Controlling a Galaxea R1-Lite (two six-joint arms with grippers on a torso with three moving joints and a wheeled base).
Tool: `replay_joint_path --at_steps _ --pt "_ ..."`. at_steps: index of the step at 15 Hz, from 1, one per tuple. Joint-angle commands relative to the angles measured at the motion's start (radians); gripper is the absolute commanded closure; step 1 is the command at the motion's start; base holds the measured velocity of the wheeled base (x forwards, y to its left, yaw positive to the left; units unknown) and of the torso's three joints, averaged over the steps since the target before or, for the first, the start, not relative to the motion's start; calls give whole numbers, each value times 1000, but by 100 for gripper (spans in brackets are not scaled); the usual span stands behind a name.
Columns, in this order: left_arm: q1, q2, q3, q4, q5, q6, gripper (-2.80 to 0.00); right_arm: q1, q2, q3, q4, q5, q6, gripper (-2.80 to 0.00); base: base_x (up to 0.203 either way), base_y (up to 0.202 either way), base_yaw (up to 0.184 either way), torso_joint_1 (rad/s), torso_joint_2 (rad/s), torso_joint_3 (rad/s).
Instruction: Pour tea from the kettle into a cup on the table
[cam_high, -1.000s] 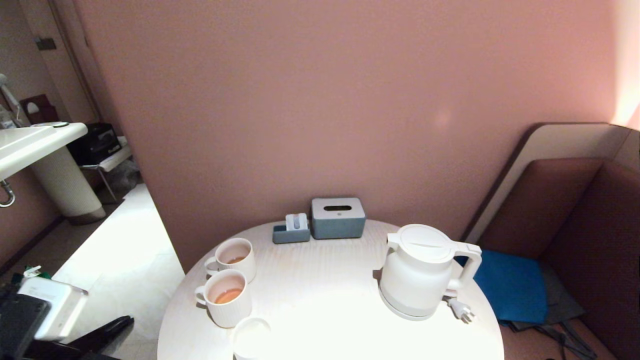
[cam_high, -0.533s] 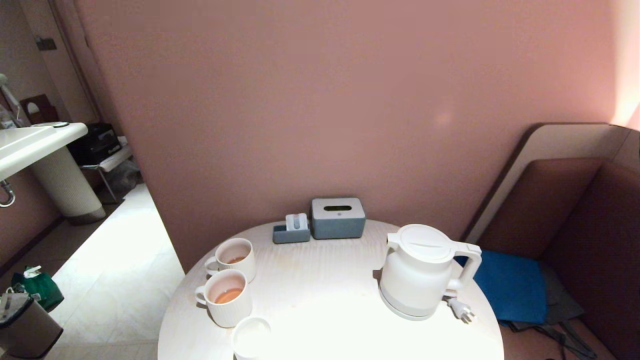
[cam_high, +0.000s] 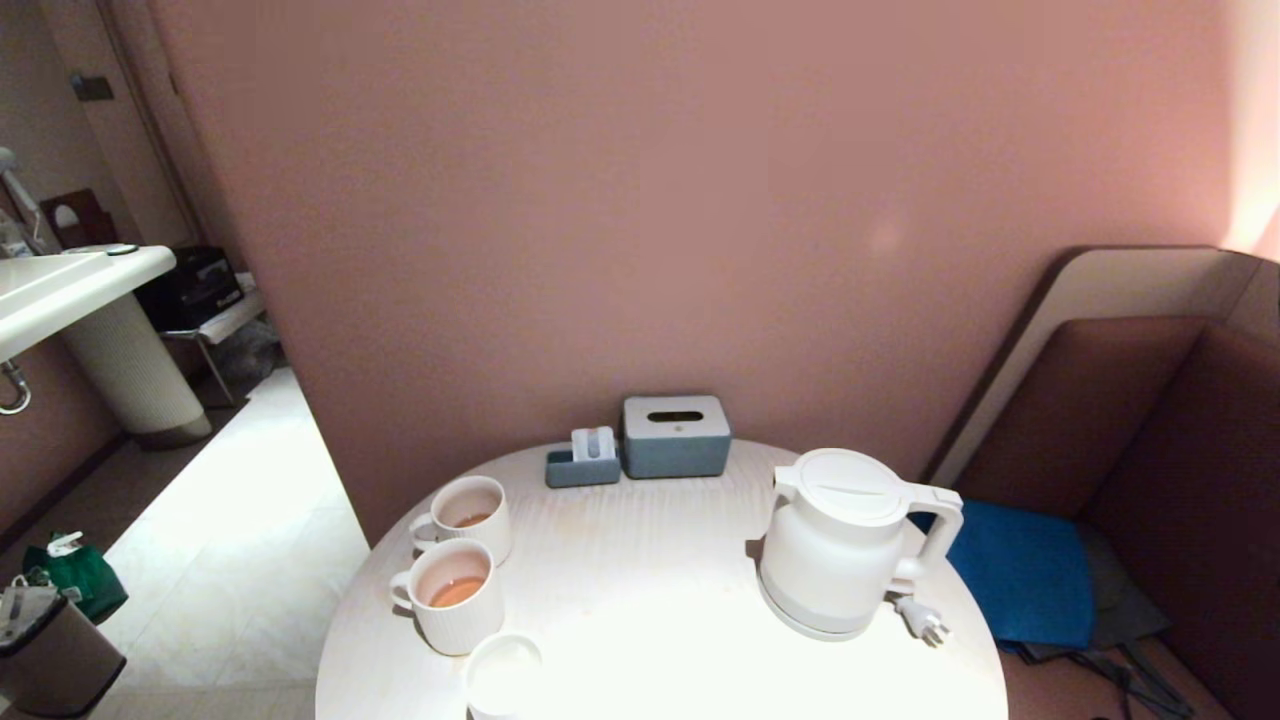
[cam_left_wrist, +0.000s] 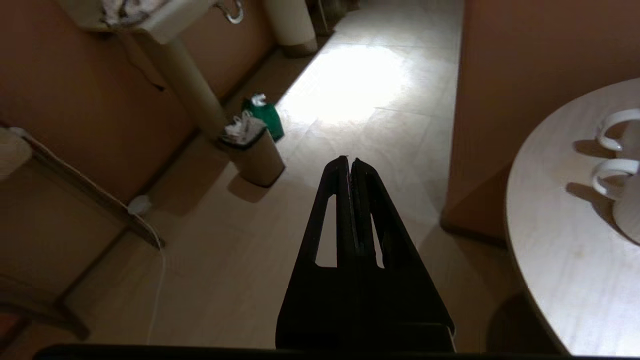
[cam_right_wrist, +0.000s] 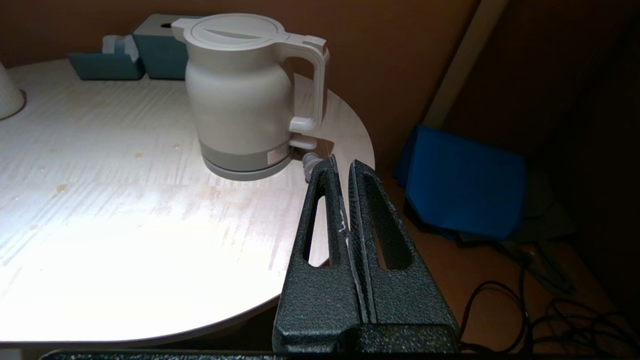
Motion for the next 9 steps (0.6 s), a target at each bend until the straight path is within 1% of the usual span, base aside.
replay_joint_path --at_steps 1,2,3,4,5,6,7,8,9 --pt "85 -120 47 -14 -89 40 0 0 1 0 1 0 -1 0 0 0 0 0 0 0" --pt "87 -151 69 -44 -120 18 0 0 1 0 1 0 -1 0 0 0 0 0 0 0" --pt "81 -198 87 -56 -183 1 0 0 1 0 1 0 -1 0 0 0 0 0 0 0" --pt "77 -246 109 -60 -292 -4 0 0 1 0 1 0 -1 0 0 0 0 0 0 0" --pt "74 -286 133 -62 -432 -9 0 0 1 0 1 0 -1 0 0 0 0 0 0 0" --pt "71 -314 164 -64 -522 -11 0 0 1 0 1 0 -1 0 0 0 0 0 0 0" --pt "71 -332 199 -65 -578 0 0 0 1 0 1 0 -1 0 0 0 0 0 0 0" --pt "70 -340 242 -67 -612 27 0 0 1 0 1 0 -1 0 0 0 0 0 0 0" --pt "70 -343 290 -71 -622 49 0 0 1 0 1 0 -1 0 0 0 0 0 0 0"
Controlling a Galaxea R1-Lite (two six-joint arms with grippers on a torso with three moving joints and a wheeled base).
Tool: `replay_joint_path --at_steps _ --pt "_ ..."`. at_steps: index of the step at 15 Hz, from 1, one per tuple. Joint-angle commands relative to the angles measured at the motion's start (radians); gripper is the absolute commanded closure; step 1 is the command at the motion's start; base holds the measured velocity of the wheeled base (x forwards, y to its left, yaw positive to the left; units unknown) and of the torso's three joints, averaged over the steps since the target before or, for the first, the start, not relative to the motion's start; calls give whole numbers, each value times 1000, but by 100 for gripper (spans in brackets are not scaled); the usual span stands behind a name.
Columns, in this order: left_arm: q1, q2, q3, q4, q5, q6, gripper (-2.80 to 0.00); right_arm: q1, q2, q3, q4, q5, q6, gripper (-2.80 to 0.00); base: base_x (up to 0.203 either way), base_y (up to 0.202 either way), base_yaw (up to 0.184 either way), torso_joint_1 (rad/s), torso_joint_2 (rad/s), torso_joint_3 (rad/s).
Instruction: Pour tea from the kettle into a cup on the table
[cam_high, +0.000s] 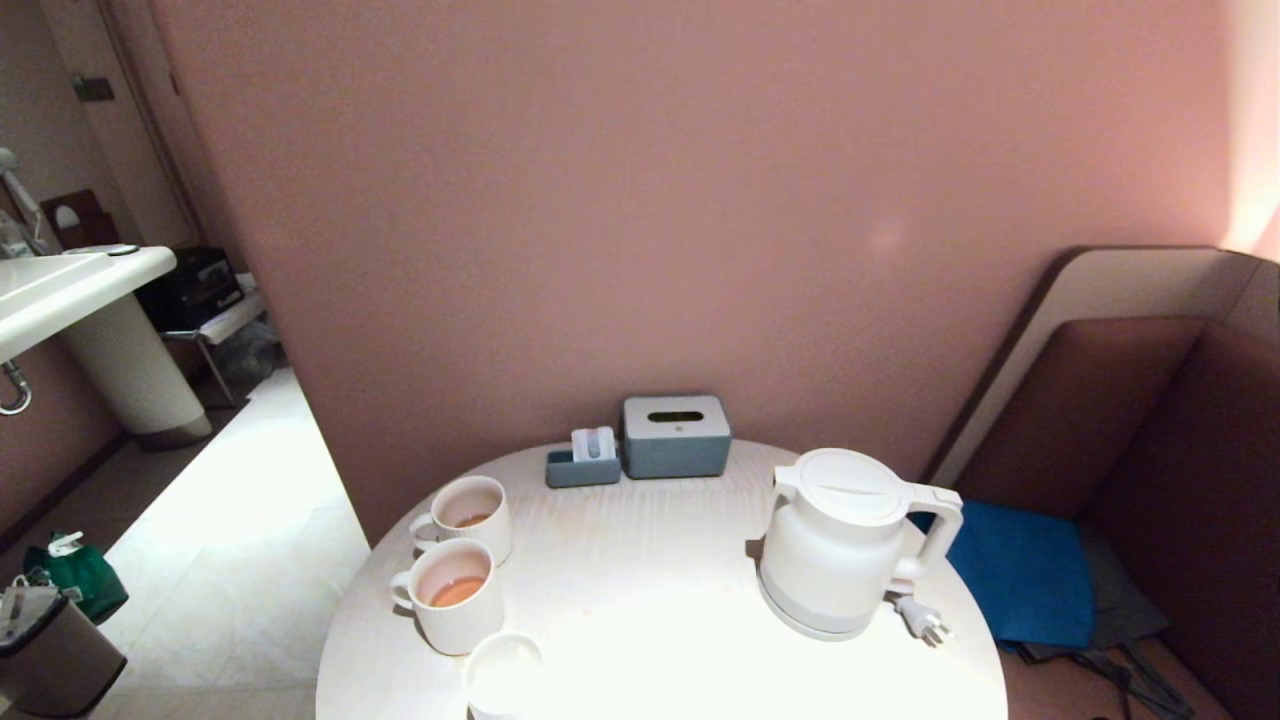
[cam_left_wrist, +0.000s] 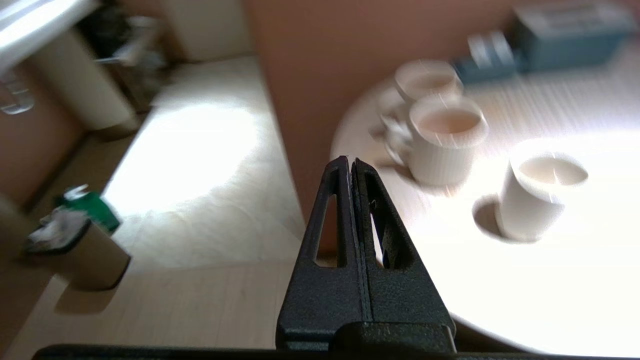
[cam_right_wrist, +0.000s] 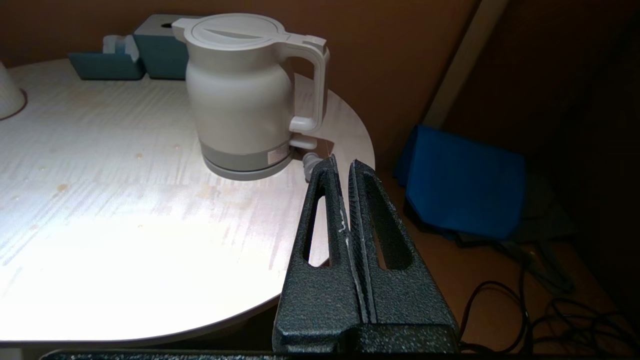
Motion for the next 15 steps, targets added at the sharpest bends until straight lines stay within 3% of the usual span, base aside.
replay_joint_path --at_steps 1,7,15 --pt "0 -37 98 -24 -33 20 0 0 1 0 1 1 -1 0 0 0 0 0 0 0" --pt "0 -38 180 -180 -52 -80 0 0 1 0 1 1 -1 0 0 0 0 0 0 0" --pt "0 -38 180 -188 -52 -113 0 0 1 0 1 1 -1 0 0 0 0 0 0 0"
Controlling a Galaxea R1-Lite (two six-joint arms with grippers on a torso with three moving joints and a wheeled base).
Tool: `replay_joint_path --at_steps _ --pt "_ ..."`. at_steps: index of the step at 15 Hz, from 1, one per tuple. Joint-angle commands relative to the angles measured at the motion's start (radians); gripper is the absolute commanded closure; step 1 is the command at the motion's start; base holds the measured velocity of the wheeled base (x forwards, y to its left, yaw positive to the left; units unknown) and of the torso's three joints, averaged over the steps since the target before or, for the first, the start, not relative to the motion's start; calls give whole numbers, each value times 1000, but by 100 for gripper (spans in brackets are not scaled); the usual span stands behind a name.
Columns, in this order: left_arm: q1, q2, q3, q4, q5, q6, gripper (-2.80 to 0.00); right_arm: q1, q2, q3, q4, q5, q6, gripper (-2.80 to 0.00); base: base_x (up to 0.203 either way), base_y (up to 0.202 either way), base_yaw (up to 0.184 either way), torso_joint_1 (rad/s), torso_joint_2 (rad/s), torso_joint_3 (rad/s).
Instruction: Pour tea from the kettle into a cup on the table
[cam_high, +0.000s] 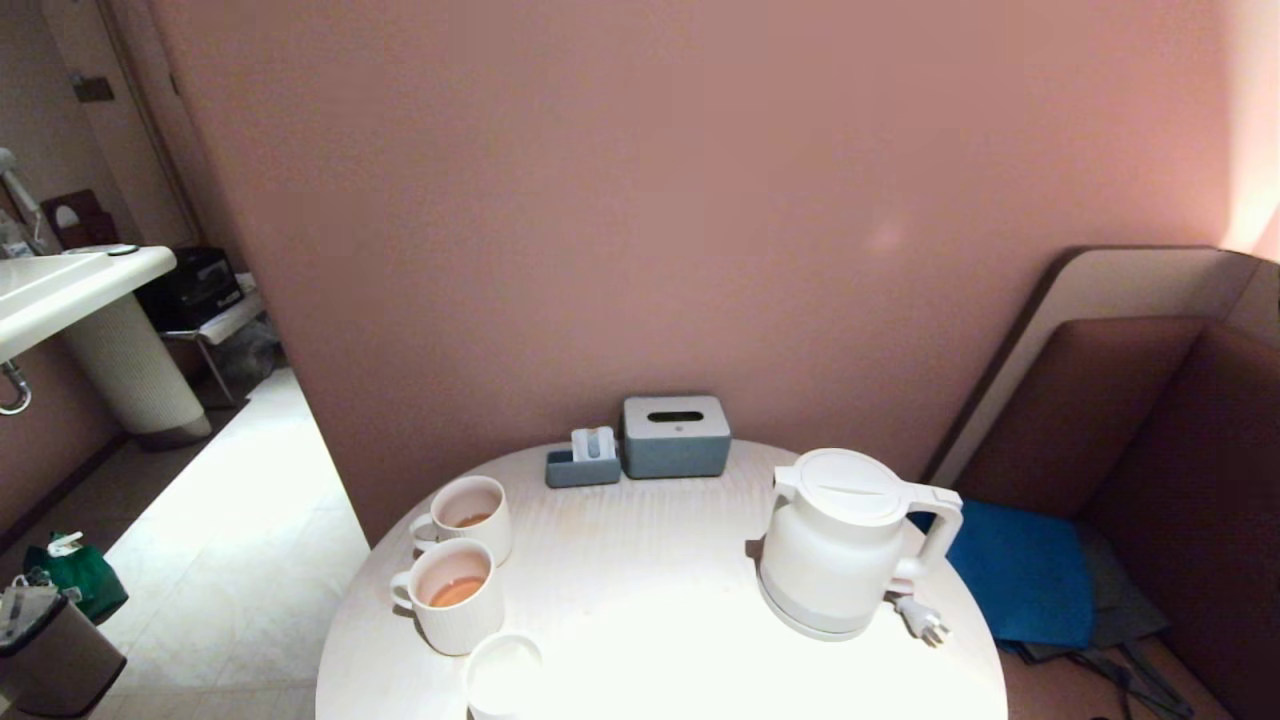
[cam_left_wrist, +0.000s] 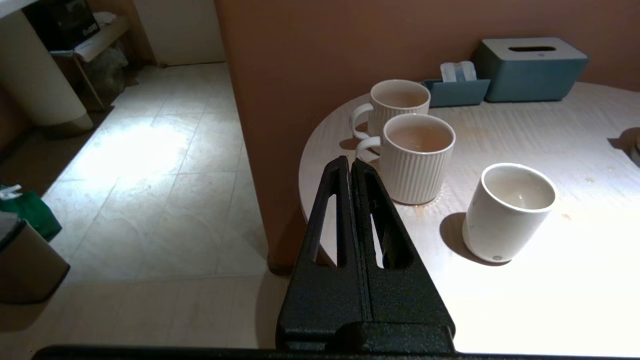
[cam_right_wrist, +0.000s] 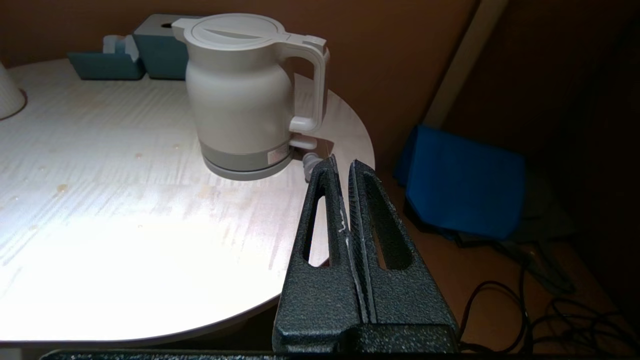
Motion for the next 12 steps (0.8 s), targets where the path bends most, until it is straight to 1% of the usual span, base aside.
replay_joint_path --at_steps 1,12 --pt "0 2 0 0 0 -2 0 0 1 0 0 0 -1 0 0 0 0 0 0 0" --pt "0 2 0 0 0 -1 0 0 1 0 0 0 -2 0 0 0 0 0 0 0"
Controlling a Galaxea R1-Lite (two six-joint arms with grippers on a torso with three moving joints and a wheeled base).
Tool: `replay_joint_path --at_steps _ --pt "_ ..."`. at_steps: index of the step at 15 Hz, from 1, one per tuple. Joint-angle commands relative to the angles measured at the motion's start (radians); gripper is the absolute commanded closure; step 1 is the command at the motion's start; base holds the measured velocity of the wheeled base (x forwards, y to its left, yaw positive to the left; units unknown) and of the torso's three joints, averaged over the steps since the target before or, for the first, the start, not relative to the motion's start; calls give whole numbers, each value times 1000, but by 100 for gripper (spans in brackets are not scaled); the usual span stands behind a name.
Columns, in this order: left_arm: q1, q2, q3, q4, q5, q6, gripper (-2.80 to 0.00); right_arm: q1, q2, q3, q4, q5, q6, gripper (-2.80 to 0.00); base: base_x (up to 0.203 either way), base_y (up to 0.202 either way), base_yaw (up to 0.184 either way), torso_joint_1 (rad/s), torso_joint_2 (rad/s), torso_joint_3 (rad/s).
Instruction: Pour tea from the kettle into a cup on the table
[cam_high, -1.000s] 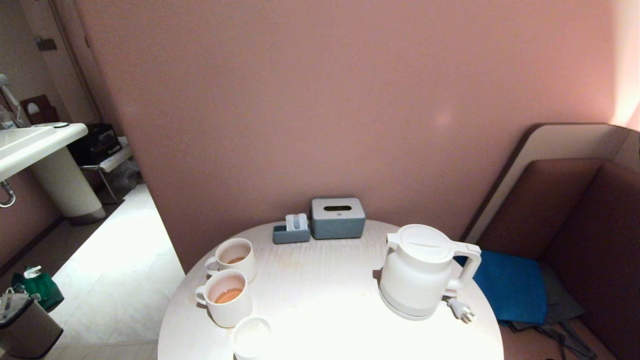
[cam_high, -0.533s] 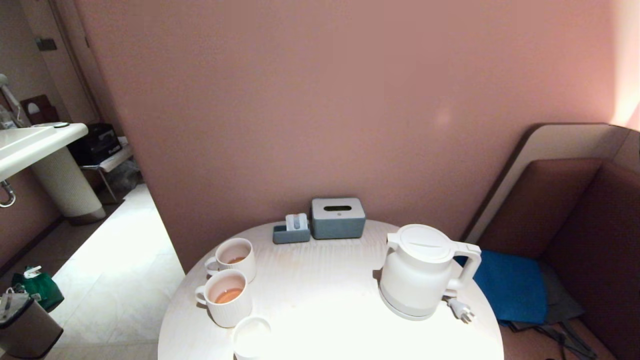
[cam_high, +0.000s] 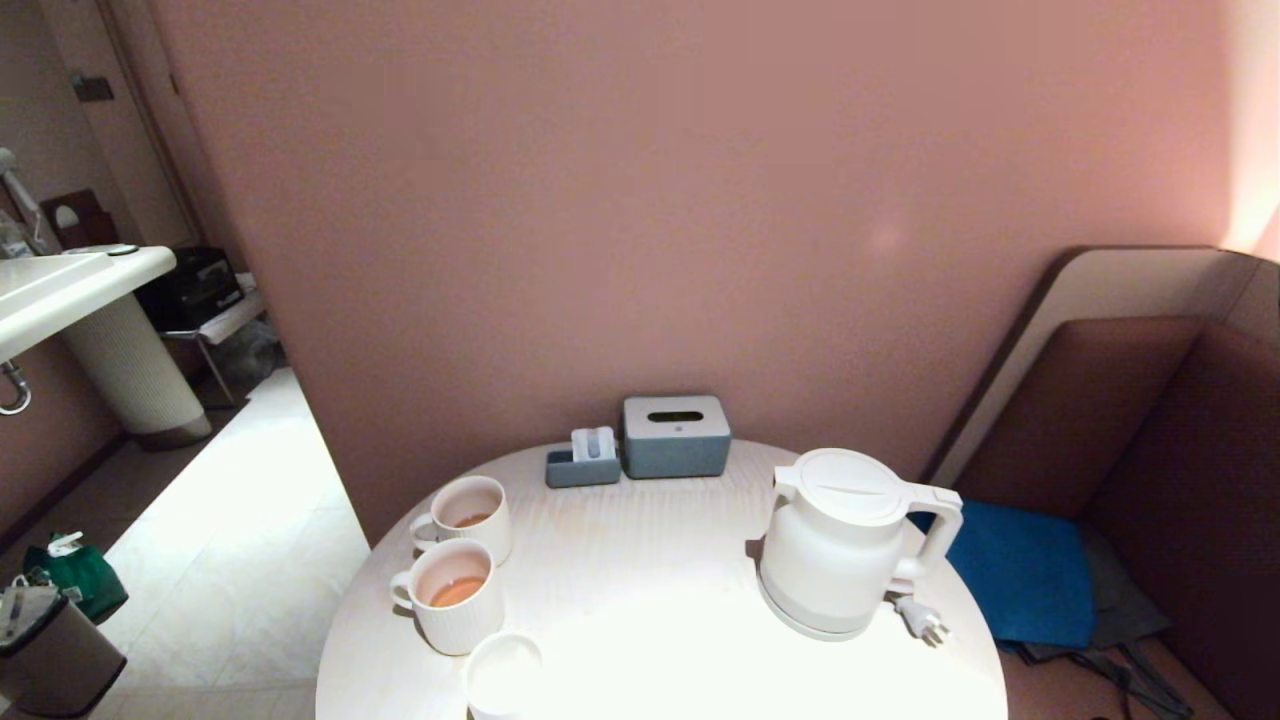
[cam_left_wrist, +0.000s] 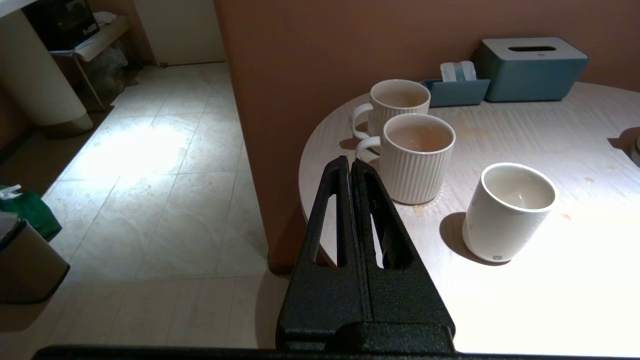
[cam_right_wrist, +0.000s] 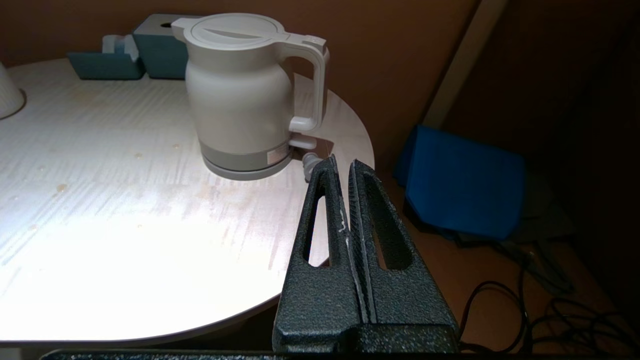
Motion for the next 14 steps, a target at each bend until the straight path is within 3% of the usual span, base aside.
replay_joint_path --at_steps 1,14 --pt "0 2 0 0 1 0 0 0 1 0 0 1 0 0 0 0 0 0 0 0" --pt "0 2 0 0 1 0 0 0 1 0 0 1 1 0 0 0 0 0 0 0"
